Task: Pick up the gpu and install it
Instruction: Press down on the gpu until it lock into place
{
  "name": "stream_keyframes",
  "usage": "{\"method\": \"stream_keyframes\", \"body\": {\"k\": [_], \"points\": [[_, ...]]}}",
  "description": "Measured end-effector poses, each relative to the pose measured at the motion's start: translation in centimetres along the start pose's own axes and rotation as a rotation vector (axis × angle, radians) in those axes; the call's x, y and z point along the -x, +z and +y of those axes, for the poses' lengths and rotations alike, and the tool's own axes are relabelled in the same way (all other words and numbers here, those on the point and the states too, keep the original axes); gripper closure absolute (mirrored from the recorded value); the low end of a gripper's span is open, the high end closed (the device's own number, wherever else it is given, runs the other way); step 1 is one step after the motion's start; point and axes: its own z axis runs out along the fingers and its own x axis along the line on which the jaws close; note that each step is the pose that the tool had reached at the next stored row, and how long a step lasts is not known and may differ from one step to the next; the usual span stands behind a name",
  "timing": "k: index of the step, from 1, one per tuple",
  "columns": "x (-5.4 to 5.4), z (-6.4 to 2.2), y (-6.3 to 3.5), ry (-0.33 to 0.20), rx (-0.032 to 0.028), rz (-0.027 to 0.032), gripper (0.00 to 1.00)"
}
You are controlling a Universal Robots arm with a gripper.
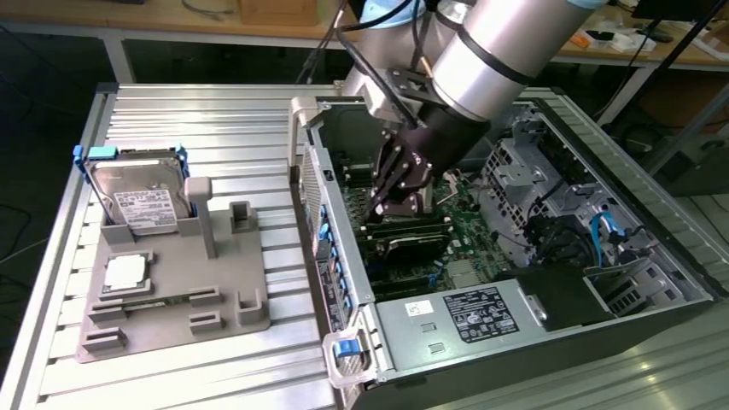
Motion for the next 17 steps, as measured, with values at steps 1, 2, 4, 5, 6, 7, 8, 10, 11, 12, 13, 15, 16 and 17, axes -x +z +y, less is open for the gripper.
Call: {"method": "stream_keyframes", "body": {"k": [1,2,4,5,6,7,8,10,11,12,13,15,16,17], "points": [[0.0,0.23,0.25,0.0,0.0,0.0001,0.89],[0.0,0.47,0.52,0.0,0.0,0.0,0.89],[0.0,0.8,1.0,0.0,0.0,0.0,0.89],[0.0,0.8,1.2,0.0,0.0,0.0,0.89],[0.0,0.74,1.38,0.0,0.0001,0.0,0.89],[0.0,0.7,1.52,0.0,0.0009,-0.0001,0.89],[-0.1,0.66,1.59,0.0,0.0069,-0.0001,0.89],[-0.1,0.63,1.62,0.0,0.0278,-0.0001,0.89],[-0.1,0.57,1.63,0.001,0.0421,0.0,0.89],[0.0,0.49,1.63,0.001,0.0493,0.0002,0.89],[0.0,0.3,1.6,0.001,0.0556,0.0004,0.89],[0.0,-0.16,1.54,0.001,0.0679,0.0005,0.89],[0.0,-0.38,1.51,0.002,0.075,0.0007,0.89],[0.0,-0.58,1.48,0.002,0.0848,0.0008,0.89]]}}
